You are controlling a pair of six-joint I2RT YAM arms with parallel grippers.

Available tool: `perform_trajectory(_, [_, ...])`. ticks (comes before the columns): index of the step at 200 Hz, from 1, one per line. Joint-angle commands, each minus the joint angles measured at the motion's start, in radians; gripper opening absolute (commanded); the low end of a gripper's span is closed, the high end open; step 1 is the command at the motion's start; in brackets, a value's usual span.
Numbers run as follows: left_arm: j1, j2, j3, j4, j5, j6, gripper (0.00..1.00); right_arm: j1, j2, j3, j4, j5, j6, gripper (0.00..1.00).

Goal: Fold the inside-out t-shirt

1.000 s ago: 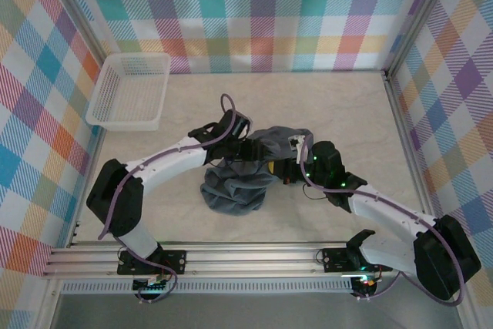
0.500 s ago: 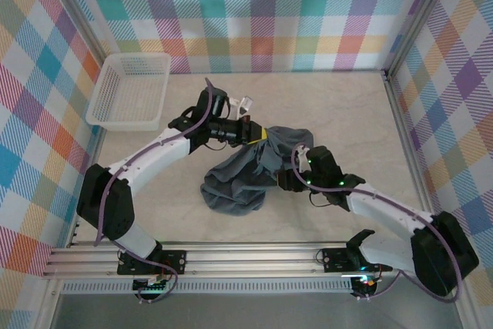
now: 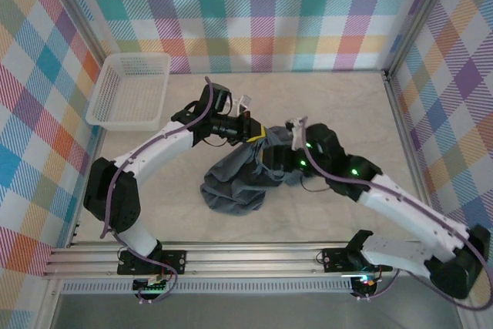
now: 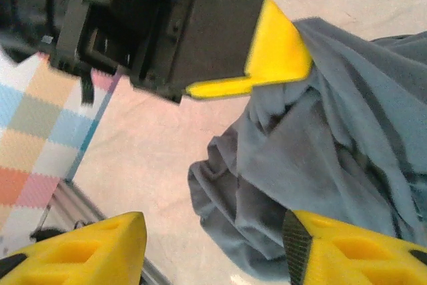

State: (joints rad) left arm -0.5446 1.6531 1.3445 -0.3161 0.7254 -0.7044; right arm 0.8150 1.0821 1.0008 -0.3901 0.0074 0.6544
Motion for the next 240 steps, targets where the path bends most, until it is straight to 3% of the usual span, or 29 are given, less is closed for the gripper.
perform_trajectory(1, [0.003, 0.018, 0.045, -0.012, -0.006, -0.050, 0.00, 0.043, 0.094, 0.062, -0.139, 0.174, 0.184, 0.64])
perform_trajectory(45, [0.003, 0.025, 0.062, -0.020, 0.000, -0.056, 0.00, 0.045, 0.243, 0.141, -0.213, 0.210, 0.288, 0.68])
perform_trajectory(73, [0.003, 0.017, 0.052, -0.012, 0.006, -0.050, 0.00, 0.044, 0.293, 0.170, -0.228, 0.276, 0.272, 0.63])
perform_trajectory(89, [0.003, 0.018, 0.050, -0.018, 0.004, -0.044, 0.00, 0.044, 0.327, 0.195, -0.243, 0.273, 0.256, 0.50])
perform_trajectory(108, [0.006, 0.019, 0.054, -0.037, 0.004, -0.032, 0.00, 0.044, 0.335, 0.195, -0.250, 0.263, 0.244, 0.13])
perform_trajectory(117, [0.013, 0.015, 0.058, -0.058, -0.007, -0.016, 0.00, 0.044, 0.321, 0.183, -0.251, 0.263, 0.237, 0.00])
perform_trajectory(141, [0.072, -0.003, 0.063, -0.149, -0.058, 0.045, 0.00, 0.042, 0.232, 0.142, -0.294, 0.294, 0.182, 0.00])
perform_trajectory(163, [0.170, -0.013, 0.024, -0.207, -0.097, 0.107, 0.00, 0.024, 0.070, 0.075, -0.300, 0.308, 0.037, 0.00])
perform_trajectory(189, [0.224, 0.019, -0.041, -0.193, -0.090, 0.137, 0.00, -0.012, -0.147, -0.040, -0.162, 0.166, -0.170, 0.00])
perform_trajectory(211, [0.223, 0.031, -0.103, -0.110, -0.069, 0.109, 0.00, -0.034, -0.184, -0.058, -0.108, 0.018, -0.224, 0.00])
perform_trajectory(226, [0.223, 0.003, -0.128, -0.073, -0.082, 0.109, 0.14, -0.035, -0.142, -0.041, -0.117, -0.027, -0.228, 0.00])
perform_trajectory(240, [0.223, -0.040, -0.126, -0.088, -0.114, 0.159, 0.34, -0.034, -0.118, -0.049, -0.097, -0.049, -0.220, 0.00])
